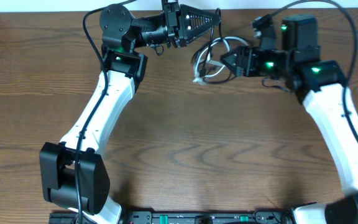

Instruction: Untangle cables

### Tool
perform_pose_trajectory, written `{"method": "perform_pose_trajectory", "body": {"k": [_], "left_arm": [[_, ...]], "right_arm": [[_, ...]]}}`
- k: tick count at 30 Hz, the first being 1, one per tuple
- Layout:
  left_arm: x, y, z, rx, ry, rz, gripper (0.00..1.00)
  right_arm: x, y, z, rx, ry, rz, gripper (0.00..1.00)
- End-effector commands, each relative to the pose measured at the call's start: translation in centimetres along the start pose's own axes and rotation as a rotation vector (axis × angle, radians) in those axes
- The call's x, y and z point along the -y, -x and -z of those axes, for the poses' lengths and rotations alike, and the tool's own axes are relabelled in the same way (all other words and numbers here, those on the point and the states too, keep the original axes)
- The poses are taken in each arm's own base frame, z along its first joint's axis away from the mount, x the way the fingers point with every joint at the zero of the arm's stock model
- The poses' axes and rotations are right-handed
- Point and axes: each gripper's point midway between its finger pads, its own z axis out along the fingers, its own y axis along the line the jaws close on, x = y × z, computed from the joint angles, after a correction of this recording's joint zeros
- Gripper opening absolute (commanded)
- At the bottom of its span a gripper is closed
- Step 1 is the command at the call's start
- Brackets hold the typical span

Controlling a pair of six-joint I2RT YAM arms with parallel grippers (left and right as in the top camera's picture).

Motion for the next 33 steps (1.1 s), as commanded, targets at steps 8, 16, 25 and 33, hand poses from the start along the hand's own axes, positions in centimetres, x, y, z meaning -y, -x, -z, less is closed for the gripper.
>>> {"method": "perform_pose_trajectory", "body": {"k": [8, 16, 25, 33], "left_arm": [[0.7, 1.8, 2.3, 0.055, 0.014, -0.076, 0.07], [-4.1, 7.5, 13.3, 0.280, 0.228, -0.132, 0.08], [-14.0, 4.4, 18.0, 0.301, 0.576, 0.038, 0.07], [-17.3, 1.9, 17.5, 0.258, 0.742, 0.091, 0.08]], "right_arm": [[9.9, -0.6, -4.5, -0.005, -0.404, -0.064, 0.01], [17.3, -5.1, 0.5, -0.214, -0.652, -0.073, 0.01], [9.6, -4.4, -0.3, -0.236, -0.094, 0.000, 0.01], [1.0, 1.6, 3.6, -0.074, 0.161, 0.099, 0.01]]}}
